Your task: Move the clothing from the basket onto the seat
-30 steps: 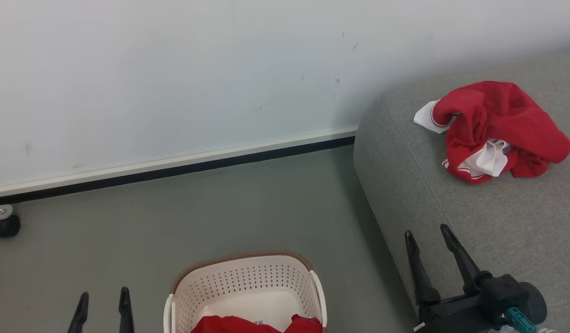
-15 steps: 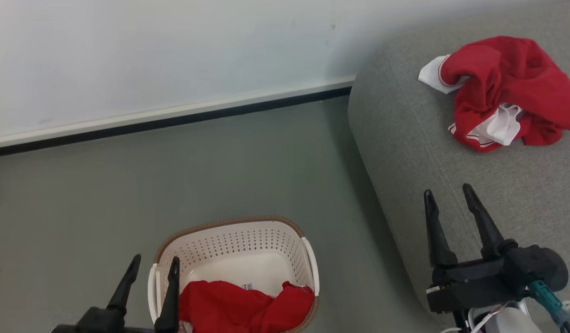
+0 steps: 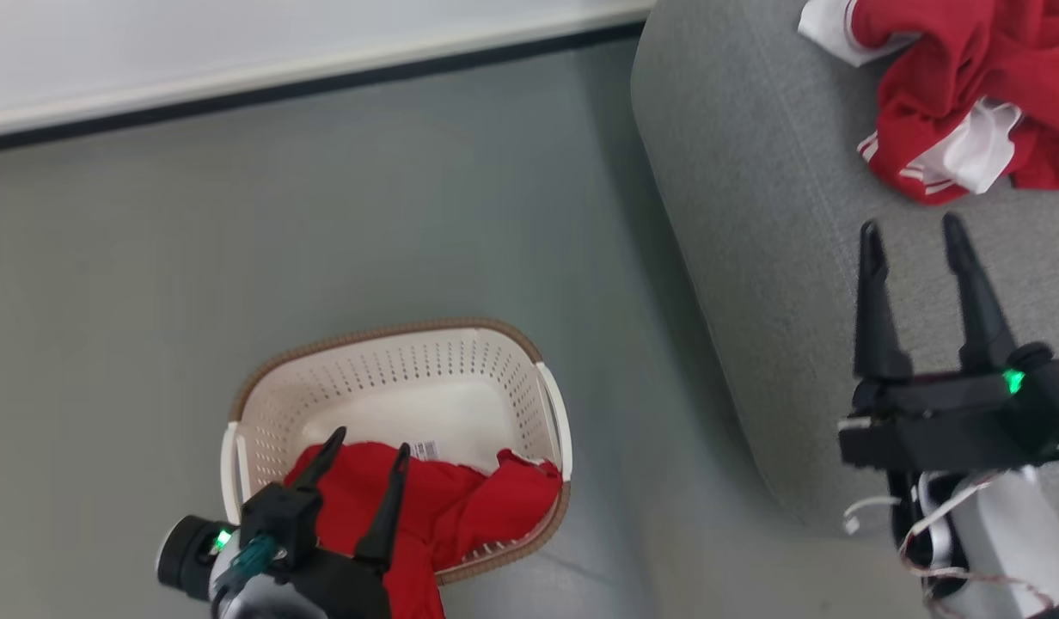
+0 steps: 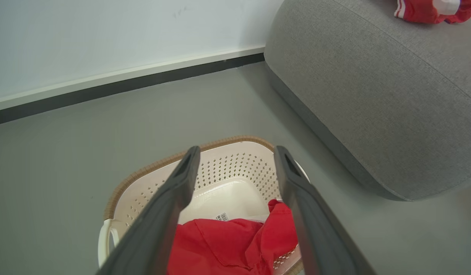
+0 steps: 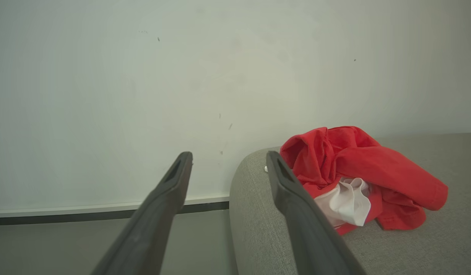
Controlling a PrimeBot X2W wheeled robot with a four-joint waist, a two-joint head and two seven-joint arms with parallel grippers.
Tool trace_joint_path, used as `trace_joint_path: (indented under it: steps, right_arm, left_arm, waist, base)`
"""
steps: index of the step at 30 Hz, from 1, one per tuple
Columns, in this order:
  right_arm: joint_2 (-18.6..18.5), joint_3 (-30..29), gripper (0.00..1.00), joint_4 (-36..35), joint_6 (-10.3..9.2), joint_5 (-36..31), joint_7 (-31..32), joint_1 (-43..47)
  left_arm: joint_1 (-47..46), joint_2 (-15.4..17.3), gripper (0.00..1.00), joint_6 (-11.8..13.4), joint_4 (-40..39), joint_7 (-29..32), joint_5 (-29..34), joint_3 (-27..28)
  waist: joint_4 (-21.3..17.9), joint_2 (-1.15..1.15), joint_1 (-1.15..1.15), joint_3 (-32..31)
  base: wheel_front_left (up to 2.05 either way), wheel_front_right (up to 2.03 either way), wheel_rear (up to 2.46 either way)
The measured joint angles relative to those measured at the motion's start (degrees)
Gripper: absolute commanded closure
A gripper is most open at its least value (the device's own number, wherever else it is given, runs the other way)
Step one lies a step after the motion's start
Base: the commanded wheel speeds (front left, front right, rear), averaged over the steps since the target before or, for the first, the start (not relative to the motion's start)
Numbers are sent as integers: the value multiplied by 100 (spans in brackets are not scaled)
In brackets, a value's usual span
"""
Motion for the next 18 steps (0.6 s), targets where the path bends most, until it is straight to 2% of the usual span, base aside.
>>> trace_joint_path:
  steps: [7, 18]
  right_arm:
    - [-66, -268, 0, -54, 0, 2, 0, -486]
    - [-12, -293, 0, -267, 0, -47, 0, -1020]
  left_arm:
    - [-614, -20, 0, -149, 655, 286, 219, -254]
    - [-1600, 43, 0, -223, 1479, 758, 389, -371]
  waist:
    - [-54, 0, 0, 600]
    - [-81, 0, 0, 1547]
  base:
    - [0, 0, 0]
    - [0, 0, 0]
